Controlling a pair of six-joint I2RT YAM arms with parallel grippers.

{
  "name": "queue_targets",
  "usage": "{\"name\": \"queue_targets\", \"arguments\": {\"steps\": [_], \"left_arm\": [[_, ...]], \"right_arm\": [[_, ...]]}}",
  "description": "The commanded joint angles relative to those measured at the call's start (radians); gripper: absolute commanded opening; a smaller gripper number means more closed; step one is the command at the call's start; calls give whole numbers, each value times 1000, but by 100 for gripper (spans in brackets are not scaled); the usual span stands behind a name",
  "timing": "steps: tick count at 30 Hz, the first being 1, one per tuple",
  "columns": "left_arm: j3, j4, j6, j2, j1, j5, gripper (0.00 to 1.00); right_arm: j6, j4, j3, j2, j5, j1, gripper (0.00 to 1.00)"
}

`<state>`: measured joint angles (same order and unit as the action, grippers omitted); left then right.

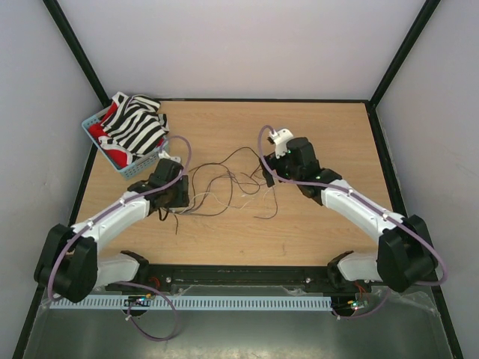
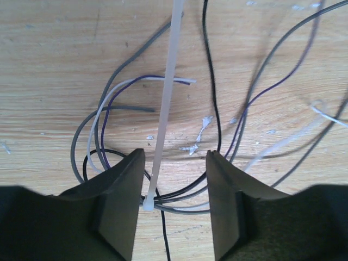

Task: Zip-tie the wires
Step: Place the cable at the center of the board.

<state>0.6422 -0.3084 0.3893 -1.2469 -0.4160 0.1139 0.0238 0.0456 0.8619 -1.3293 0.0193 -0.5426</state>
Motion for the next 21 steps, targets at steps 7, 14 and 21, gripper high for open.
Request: {"name": "queue_targets", "arguments": {"steps": [7, 14, 21], "left_arm": [[79, -70, -27, 182, 57, -58, 75], [93, -60, -22, 307, 203, -203, 83], [22, -37, 17, 491, 431, -368, 92]], "right_arm": [[-60, -48, -63, 150, -20, 105, 99], [-141, -129, -138, 206, -128, 275, 99], [-158, -214, -238, 249, -95, 392, 99]]}}
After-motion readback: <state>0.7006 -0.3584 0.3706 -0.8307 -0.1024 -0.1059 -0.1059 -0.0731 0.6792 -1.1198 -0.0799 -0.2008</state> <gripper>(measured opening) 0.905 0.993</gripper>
